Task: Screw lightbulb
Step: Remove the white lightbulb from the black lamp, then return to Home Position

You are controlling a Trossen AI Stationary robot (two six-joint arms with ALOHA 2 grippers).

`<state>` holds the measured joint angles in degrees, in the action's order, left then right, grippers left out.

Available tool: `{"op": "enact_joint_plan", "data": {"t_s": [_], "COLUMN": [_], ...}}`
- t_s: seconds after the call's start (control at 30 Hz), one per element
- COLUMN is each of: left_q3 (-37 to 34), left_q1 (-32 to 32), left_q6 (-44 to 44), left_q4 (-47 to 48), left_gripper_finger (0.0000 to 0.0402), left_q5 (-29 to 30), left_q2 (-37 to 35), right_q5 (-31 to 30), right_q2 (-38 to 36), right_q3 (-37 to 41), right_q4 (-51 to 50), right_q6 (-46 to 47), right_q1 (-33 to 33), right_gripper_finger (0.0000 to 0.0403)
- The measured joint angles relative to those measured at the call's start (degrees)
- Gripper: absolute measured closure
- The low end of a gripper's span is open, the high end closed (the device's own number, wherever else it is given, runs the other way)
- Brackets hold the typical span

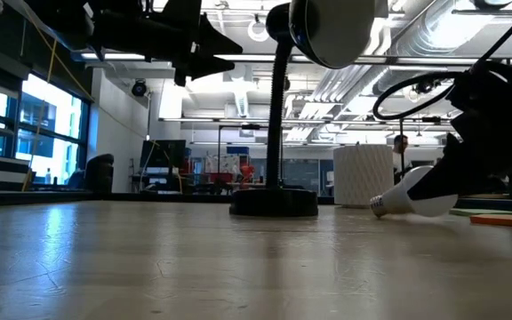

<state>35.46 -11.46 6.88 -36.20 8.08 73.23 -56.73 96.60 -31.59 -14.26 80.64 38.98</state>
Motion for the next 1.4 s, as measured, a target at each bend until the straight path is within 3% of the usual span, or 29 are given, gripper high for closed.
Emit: {"op": "enact_joint_plan", "data": {"t_s": [0.13,0.37,0.53,0.77,1.03,1.13,1.23,1.4], "left_q3": [0.00,0.00,0.00,0.00,0.00,-0.02,-0.02,-0.02], "left_q1": [0.01,0.02,0.40,1.20,5.37,9.41,13.16,15.74], "left_q6": [0.08,1.15,2.48,1.60,5.72,8.89,9.19,6.15], "left_q4": [0.15,0.19,-0.11,3.72,17.02,22.44,25.57,29.88], "left_gripper_finger": [0.0177,0.0177,0.0177,0.0177,0.0179,0.0186,0.0196,0.0208], "left_q5": [0.00,-0.02,-3.31,-3.40,-2.84,-2.58,1.70,6.25], "left_q2": [0.00,0.00,-2.63,-9.18,-17.09,-22.65,-28.40,-34.66], "right_q5": [0.78,6.15,13.17,11.46,5.41,13.05,23.69,40.08], "right_q2": [-0.01,-3.97,-12.04,-22.82,-30.54,-37.51,-46.31,-59.10], "right_q3": [0.00,0.11,-0.57,-1.33,-2.47,-4.48,-4.58,-0.06], "right_q4": [0.04,-0.40,-10.71,-16.09,-16.24,-16.16,-14.42,-9.31], "right_q6": [-0.08,-4.14,-8.72,-14.32,-24.58,-35.92,-48.94,-61.19], "right_q1": [0.00,-0.04,-0.10,0.44,2.84,1.99,-0.49,-13.43], "right_gripper_finger": [0.0164,0.0094,0.0085,0.0086,0.0085,0.0092,0.0103,0.0111]}}
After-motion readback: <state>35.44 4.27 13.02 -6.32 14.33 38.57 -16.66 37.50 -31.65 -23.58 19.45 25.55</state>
